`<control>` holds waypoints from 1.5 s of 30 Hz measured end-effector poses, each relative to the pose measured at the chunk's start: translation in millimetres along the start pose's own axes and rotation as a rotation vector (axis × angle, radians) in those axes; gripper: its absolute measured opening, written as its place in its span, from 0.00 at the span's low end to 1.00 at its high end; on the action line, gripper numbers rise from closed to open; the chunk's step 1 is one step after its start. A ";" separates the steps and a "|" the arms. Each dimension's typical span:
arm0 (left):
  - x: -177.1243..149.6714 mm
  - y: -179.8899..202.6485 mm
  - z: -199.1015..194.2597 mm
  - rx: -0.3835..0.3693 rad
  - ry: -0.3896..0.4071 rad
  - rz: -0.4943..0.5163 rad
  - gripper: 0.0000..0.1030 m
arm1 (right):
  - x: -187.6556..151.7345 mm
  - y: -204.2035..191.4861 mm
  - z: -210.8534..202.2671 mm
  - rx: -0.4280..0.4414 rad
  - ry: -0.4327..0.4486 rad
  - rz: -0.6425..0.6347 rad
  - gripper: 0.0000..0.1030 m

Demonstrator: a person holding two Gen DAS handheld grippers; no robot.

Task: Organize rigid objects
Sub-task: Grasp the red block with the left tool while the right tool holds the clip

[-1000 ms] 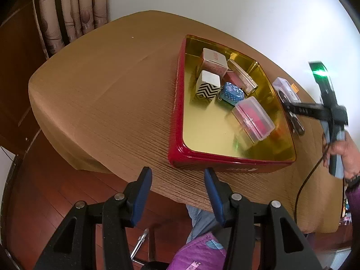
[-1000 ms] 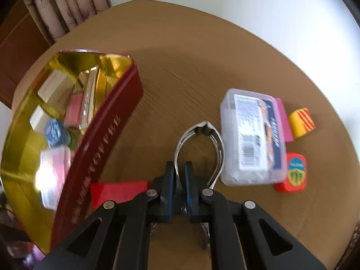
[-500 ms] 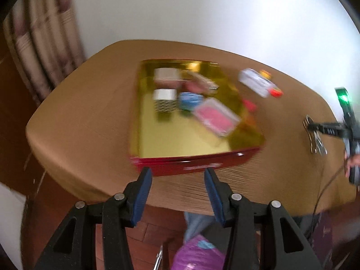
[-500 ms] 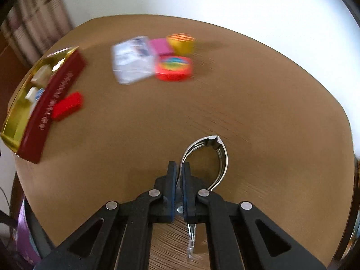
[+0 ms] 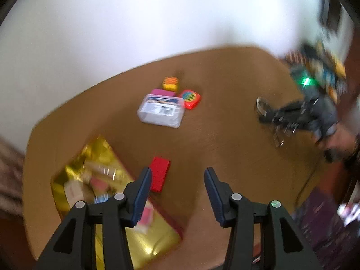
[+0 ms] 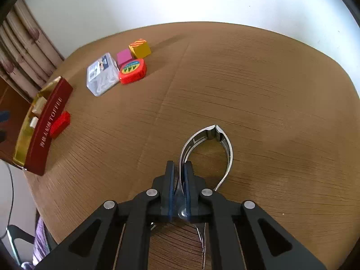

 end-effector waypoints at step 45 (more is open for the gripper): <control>-42.3 -14.4 10.3 -0.181 -0.085 -0.265 0.29 | -0.1 -2.2 6.7 0.064 -0.082 0.032 0.13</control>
Point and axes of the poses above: each gripper's, at about its wrist camera, not at the fingertips, and z roughly the way its jaws point, y to its right, x to its top, the point moved 8 cm from there along z, roughly the way its jaws point, and after that the axes turned 7 degrees about -x, right-handed, at the moved point
